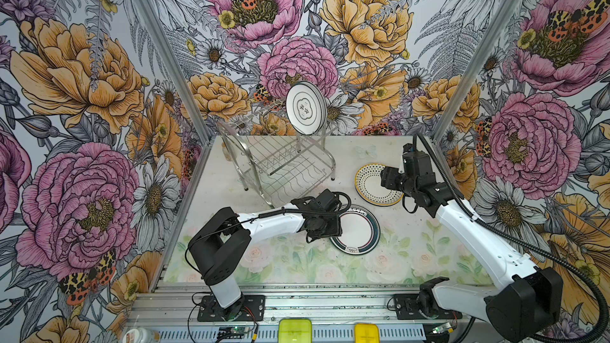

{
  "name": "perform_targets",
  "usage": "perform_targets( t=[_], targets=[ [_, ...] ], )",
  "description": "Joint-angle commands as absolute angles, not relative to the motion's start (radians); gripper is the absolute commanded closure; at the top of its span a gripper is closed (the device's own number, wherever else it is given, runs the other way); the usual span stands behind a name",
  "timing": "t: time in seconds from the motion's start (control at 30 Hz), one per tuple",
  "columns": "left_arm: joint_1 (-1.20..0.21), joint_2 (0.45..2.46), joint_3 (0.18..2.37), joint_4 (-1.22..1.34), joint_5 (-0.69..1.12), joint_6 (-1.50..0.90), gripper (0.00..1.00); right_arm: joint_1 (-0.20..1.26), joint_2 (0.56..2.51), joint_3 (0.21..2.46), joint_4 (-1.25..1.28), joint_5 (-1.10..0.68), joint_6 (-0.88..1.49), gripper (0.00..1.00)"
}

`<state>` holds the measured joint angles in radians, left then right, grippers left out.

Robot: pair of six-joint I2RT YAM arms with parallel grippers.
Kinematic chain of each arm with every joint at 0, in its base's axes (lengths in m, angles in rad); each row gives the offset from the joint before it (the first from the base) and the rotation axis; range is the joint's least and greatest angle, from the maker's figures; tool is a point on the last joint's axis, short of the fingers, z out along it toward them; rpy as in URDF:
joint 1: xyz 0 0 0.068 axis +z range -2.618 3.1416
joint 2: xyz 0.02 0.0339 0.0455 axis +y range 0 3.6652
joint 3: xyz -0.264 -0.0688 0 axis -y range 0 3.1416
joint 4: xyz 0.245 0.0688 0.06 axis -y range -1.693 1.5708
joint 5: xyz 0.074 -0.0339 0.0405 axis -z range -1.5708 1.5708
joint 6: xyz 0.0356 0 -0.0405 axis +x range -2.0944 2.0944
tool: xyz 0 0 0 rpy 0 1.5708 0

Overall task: Unload the plates from the dish rack
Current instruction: Place the plate among the plates, then pick up the plate from the dish rack.

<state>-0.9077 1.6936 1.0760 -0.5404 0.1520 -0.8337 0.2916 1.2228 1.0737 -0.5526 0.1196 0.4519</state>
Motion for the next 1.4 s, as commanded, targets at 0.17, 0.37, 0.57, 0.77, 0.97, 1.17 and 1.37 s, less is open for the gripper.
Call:
perform_targets(
  t=[0.17, 0.37, 0.57, 0.77, 0.97, 1.17, 1.37],
  targets=[
    [-0.838, 1.493, 0.991, -0.592, 0.068, -0.791, 0.29, 0.334, 1.295, 1.288, -0.555, 0.048, 0.387, 0.21],
    [-0.735, 1.311, 0.906, -0.601, 0.070, -0.736, 0.15, 0.411, 1.416, 1.543, -0.573, -0.001, 0.357, 0.00],
    [-0.638, 1.161, 0.855, -0.653, 0.076, -0.706, 0.01, 0.495, 1.583, 1.814, -0.588, -0.020, 0.335, 0.01],
    [-0.576, 1.098, 0.822, -0.670, 0.101, -0.692, 0.01, 0.563, 1.727, 2.041, -0.585, -0.079, 0.337, 0.01],
    [-0.519, 1.031, 0.796, -0.688, 0.124, -0.686, 0.01, 0.586, 1.847, 2.210, -0.587, -0.135, 0.390, 0.01],
    [-0.469, 0.988, 0.777, -0.702, 0.158, -0.670, 0.01, 0.609, 1.892, 2.259, -0.584, -0.141, 0.402, 0.01],
    [-0.453, 0.950, 0.774, -0.709, 0.163, -0.660, 0.01, 0.614, 1.934, 2.289, -0.584, -0.145, 0.397, 0.03]
  ],
)
